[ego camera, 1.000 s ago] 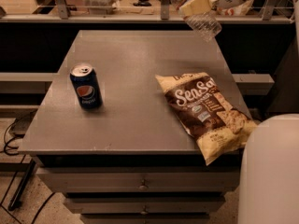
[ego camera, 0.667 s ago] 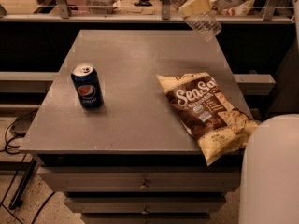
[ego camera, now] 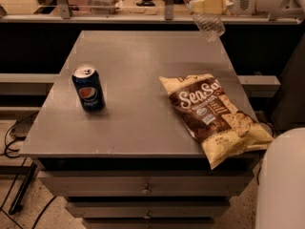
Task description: Place water bottle upright
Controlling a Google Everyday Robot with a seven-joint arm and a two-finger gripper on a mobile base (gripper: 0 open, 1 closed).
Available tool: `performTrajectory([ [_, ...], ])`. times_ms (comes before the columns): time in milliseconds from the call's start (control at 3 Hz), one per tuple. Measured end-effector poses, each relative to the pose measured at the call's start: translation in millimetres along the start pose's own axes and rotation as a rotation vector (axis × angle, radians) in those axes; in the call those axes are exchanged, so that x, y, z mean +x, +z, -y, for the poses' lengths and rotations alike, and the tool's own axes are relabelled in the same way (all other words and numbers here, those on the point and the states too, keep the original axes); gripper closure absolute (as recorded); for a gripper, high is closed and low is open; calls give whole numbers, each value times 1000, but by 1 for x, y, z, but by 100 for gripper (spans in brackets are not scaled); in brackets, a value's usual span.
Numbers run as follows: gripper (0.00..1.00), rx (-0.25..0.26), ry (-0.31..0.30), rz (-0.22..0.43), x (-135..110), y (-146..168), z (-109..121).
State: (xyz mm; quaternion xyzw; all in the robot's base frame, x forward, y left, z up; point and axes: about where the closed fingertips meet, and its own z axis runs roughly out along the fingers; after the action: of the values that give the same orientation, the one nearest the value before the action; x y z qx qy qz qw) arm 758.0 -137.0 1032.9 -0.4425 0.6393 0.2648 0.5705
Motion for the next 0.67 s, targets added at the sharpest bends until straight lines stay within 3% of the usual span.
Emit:
performTrajectory([
  [333,100,9,-14,81,1,-25,1],
  [667,100,20,-16,107,5,-38,0],
])
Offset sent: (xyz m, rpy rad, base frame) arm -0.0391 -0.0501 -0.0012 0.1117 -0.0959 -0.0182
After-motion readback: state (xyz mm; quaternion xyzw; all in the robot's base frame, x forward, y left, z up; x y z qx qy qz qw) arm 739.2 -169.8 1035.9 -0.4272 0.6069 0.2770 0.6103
